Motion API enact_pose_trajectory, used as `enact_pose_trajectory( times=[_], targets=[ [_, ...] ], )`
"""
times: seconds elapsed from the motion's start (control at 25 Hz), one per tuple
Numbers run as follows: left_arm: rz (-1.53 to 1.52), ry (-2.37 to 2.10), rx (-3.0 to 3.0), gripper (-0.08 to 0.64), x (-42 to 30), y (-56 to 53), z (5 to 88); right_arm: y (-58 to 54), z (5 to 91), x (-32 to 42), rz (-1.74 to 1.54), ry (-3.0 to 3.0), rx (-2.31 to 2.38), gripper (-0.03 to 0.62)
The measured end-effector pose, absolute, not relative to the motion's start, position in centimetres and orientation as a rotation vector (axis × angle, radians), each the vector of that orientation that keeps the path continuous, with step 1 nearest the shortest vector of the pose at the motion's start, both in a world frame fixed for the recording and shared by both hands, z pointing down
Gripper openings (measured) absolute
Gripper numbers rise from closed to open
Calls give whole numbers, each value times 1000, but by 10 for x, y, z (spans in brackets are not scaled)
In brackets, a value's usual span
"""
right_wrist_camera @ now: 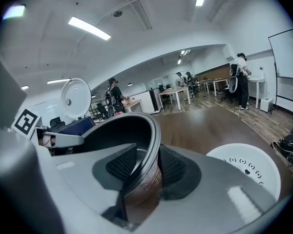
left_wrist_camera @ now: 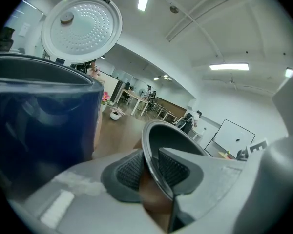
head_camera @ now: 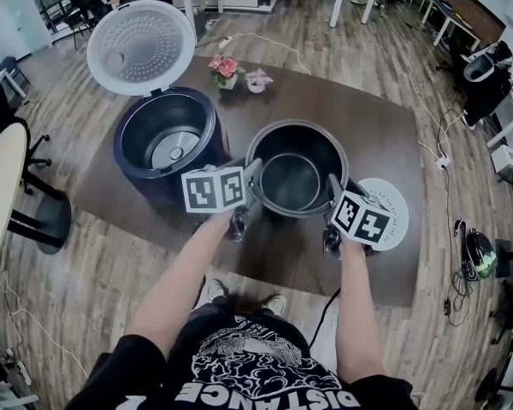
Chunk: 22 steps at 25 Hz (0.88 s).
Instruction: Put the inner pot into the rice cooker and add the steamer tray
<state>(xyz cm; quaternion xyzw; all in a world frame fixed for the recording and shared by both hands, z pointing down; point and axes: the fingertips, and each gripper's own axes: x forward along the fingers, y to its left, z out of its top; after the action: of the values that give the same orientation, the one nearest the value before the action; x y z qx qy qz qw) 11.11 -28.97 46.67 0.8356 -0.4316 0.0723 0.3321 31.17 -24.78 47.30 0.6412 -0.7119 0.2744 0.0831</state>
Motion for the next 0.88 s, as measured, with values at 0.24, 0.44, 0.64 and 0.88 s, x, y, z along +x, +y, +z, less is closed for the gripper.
enact_pose_trajectory(
  times=[0.24, 0.44, 0.64, 0.88],
  targets=[
    [132, -1147, 2224, 107, 102, -295, 436, -257, 440, 303, 750, -2198, 1918, 137],
    [58, -1157, 2255, 107, 95, -303, 407, -268, 404, 295, 655, -2266, 1928, 135],
    [4, -1168, 2272, 107, 84, -306, 382, -273, 373, 284, 583, -2330, 1926, 136],
    [-67, -1218, 2299, 107, 64, -311, 351, -284, 340, 265, 511, -2414, 1902, 133]
  ],
)
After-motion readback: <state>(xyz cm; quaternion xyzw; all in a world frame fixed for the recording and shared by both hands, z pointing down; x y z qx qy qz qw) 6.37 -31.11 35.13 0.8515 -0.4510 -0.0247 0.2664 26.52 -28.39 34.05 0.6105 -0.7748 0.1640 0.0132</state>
